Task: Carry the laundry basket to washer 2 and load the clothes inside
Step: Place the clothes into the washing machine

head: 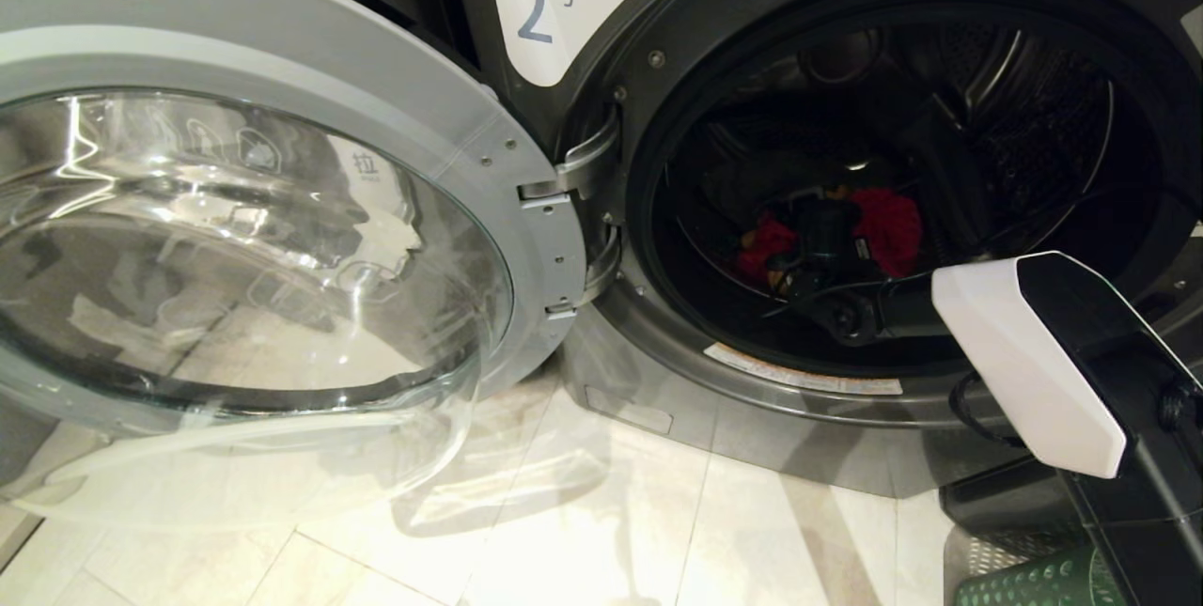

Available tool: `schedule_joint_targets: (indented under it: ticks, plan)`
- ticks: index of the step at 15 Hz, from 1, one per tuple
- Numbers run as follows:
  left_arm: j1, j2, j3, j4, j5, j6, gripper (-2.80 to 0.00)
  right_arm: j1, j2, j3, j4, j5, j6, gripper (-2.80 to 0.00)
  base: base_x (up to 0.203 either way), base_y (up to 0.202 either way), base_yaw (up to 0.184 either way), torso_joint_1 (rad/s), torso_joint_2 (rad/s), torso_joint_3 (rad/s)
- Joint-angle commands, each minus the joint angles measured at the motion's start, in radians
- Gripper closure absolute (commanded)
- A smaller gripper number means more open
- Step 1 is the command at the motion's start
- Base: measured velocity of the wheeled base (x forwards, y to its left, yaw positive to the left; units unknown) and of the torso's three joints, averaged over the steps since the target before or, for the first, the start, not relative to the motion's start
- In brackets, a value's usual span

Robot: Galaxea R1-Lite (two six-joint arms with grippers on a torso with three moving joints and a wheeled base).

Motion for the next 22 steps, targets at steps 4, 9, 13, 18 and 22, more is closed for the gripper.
schedule_joint_targets:
  ticks: [4, 9, 13, 18, 22]
  plan:
    - [0.0, 0.002, 0.04, -0.001, 0.001, -0.001, 0.0, -0.005, 0.023, -0.015, -0.297, 0.006, -0.105, 0.0, 0.0, 0.0, 0.0, 0.0, 0.0, 0.0]
    - [0.0, 0.002, 0.04, -0.001, 0.001, -0.001, 0.0, 0.037, -0.12, 0.137, -0.237, 0.124, 0.055, 0.0, 0.0, 0.0, 0.0, 0.0, 0.0, 0.0]
    - [0.0, 0.002, 0.04, -0.001, 0.001, 0.001, 0.0, 0.11, -0.357, 0.367, -0.065, 0.198, 0.233, 0.0, 0.0, 0.0, 0.0, 0.0, 0.0, 0.0]
    - [0.0, 0.002, 0.04, -0.001, 0.001, -0.001, 0.0, 0.214, -0.665, 0.73, -0.056, 0.256, 0.339, 0.0, 0.0, 0.0, 0.0, 0.0, 0.0, 0.0]
    - [0.0, 0.002, 0.04, -0.001, 0.001, -0.001, 0.0, 0.273, -0.983, 1.041, -0.024, 0.311, 0.346, 0.0, 0.0, 0.0, 0.0, 0.0, 0.0, 0.0]
